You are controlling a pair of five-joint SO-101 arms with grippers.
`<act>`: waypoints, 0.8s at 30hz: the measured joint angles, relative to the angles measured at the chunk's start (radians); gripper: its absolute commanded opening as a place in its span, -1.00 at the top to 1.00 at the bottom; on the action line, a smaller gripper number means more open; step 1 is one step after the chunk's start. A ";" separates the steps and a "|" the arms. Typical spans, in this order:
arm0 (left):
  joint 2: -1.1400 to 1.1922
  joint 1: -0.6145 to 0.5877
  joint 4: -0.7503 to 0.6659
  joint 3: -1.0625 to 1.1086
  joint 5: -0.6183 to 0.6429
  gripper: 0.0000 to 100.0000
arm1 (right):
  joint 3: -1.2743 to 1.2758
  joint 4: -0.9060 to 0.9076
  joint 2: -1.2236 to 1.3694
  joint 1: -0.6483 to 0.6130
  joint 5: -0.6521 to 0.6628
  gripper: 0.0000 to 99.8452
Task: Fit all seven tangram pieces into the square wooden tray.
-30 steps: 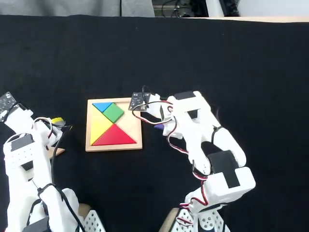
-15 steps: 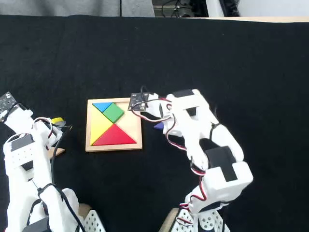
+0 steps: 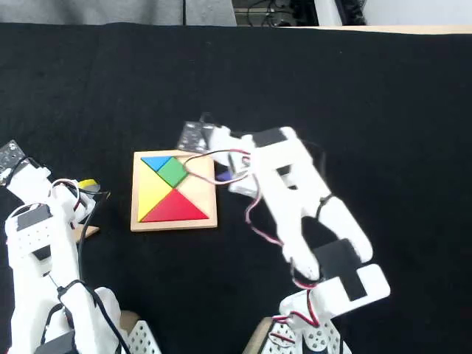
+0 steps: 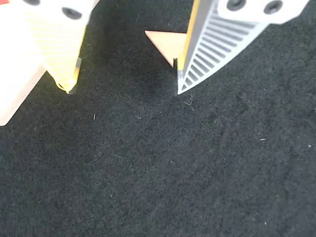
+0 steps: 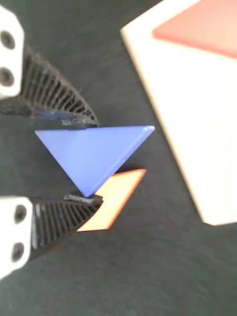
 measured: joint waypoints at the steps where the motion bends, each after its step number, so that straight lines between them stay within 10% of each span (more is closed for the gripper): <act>1: 0.000 0.000 0.000 0.000 0.000 0.38 | -0.011 0.000 -0.002 -0.029 -0.051 0.71; 12: -0.005 0.008 0.000 0.018 0.002 0.38 | -0.104 -0.146 0.069 -0.153 -0.416 0.71; 24: -0.005 0.014 0.000 0.018 0.002 0.38 | -0.514 0.043 0.407 -0.169 -0.514 0.70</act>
